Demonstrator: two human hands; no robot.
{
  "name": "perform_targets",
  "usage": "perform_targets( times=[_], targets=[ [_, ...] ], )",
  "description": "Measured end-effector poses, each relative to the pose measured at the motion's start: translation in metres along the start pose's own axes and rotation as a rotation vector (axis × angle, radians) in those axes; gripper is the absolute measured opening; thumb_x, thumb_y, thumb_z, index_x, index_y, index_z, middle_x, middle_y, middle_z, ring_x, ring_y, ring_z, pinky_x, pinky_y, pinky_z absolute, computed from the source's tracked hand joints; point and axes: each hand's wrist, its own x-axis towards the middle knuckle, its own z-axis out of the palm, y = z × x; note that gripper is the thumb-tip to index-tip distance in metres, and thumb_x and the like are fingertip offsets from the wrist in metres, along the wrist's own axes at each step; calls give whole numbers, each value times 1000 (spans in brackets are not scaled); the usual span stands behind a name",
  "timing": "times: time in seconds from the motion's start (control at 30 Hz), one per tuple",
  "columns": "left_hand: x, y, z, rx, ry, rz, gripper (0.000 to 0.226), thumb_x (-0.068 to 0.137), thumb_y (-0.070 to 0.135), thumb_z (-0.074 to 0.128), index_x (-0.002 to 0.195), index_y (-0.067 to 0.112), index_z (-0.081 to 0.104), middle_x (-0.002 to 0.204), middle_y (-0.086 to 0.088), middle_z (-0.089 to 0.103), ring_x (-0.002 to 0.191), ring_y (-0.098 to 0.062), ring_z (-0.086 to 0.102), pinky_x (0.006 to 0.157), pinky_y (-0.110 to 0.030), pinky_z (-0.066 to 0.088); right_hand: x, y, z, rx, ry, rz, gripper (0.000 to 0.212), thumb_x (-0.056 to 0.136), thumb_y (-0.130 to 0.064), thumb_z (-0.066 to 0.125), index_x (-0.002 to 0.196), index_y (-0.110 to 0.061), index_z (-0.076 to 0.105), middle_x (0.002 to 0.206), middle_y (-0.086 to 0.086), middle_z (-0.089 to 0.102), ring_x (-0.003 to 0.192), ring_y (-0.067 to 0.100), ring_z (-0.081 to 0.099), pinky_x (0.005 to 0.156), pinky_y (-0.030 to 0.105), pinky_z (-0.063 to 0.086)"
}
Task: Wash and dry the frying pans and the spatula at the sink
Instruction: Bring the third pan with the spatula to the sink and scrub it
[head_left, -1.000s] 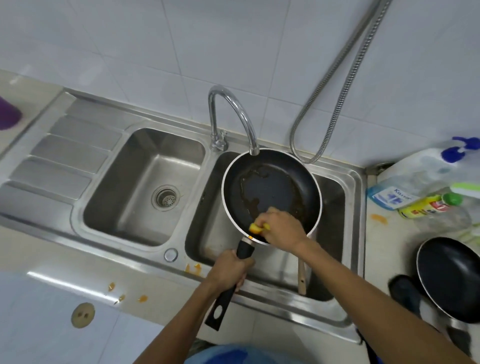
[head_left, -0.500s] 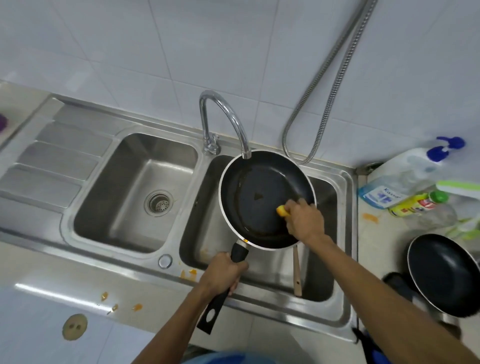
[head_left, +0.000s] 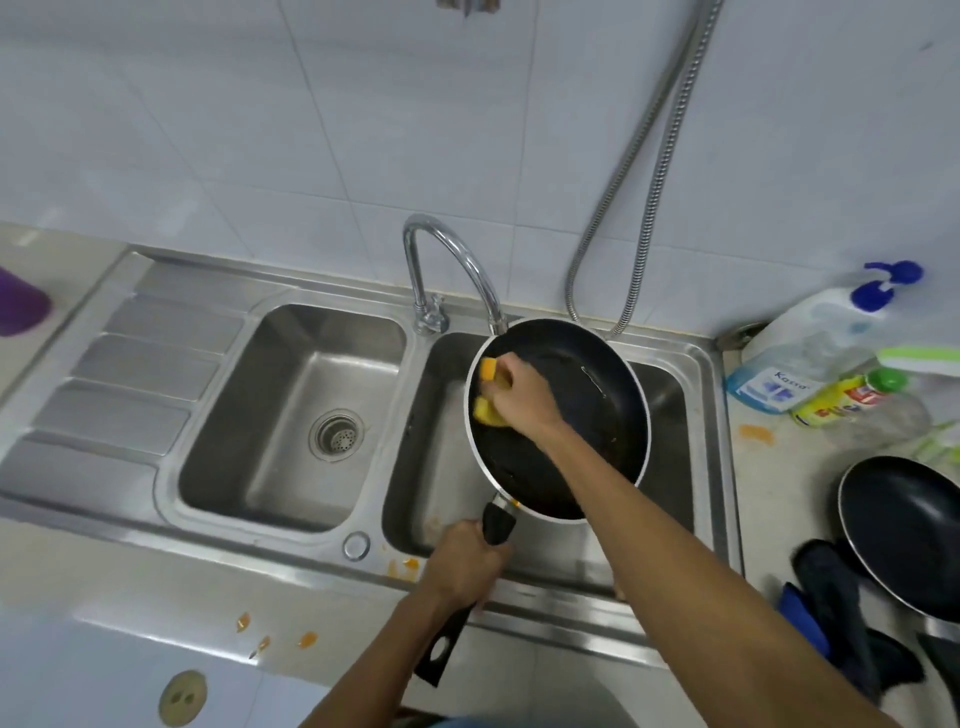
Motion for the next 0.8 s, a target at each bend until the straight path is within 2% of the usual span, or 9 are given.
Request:
perform_targets(
  times=[0.13,0.23,0.33,0.47,0.53,0.6,0.67,0.73,0.8],
  targets=[
    [7,0,-14,-38,6,-45,27,82,20,67,58,16,54,51,-4,57,44,-18,53,45,-24,41,-64,44,7,-166,-214,-119,6,90,-39,61,89,-34,63,96,-5,67,92,15,62,81,33,46],
    [4,-5,-22,-58,5,-65,25,86,13,66,64,10,55,52,-10,56,42,-22,52,41,-23,40,-68,87,-26,-412,-311,44,20,85,-48,59,97,-37,71,107,-7,70,102,17,65,89,35,52],
    [-1,-10,-27,38,-3,-20,25,86,14,67,64,12,55,54,-7,56,40,-15,53,43,-24,42,-34,105,-53,-684,-237,171,29,90,-40,56,109,-23,69,115,6,68,108,30,65,89,38,52],
    [-7,-12,-32,48,-62,-12,24,88,16,67,67,15,57,56,-4,58,45,-16,57,47,-26,48,31,67,-63,-491,114,218,33,88,-31,57,115,-13,59,123,18,61,112,39,62,88,43,51],
    [-5,-11,-36,72,-84,1,22,88,17,67,67,15,58,57,-1,58,46,-14,56,48,-26,48,47,29,-45,-343,178,169,31,87,-28,58,114,-12,58,122,19,60,111,41,60,89,43,50],
    [-1,-8,-40,109,-73,12,24,84,18,69,63,18,58,54,4,57,46,-9,54,48,-24,45,40,-6,-14,-248,155,58,26,87,-25,58,110,-13,56,115,16,57,106,40,59,86,44,48],
    [6,-7,-45,121,-50,2,28,82,17,68,58,20,54,50,5,55,46,-9,51,49,-25,43,15,-20,20,-197,46,-77,15,88,-24,57,102,-17,55,107,9,54,101,39,59,79,42,45],
    [13,-11,-52,138,-2,-37,30,79,18,67,54,19,52,47,5,53,45,-11,50,49,-27,42,-18,-10,40,-188,-96,-169,14,86,-21,57,100,-21,57,105,4,54,99,36,59,77,41,45],
    [18,-17,-59,144,29,-70,26,76,24,68,55,16,55,48,2,57,47,-17,55,50,-33,48,-39,16,43,-187,-211,-151,19,81,-22,58,99,-25,62,105,3,58,99,32,60,83,42,49]
  ],
)
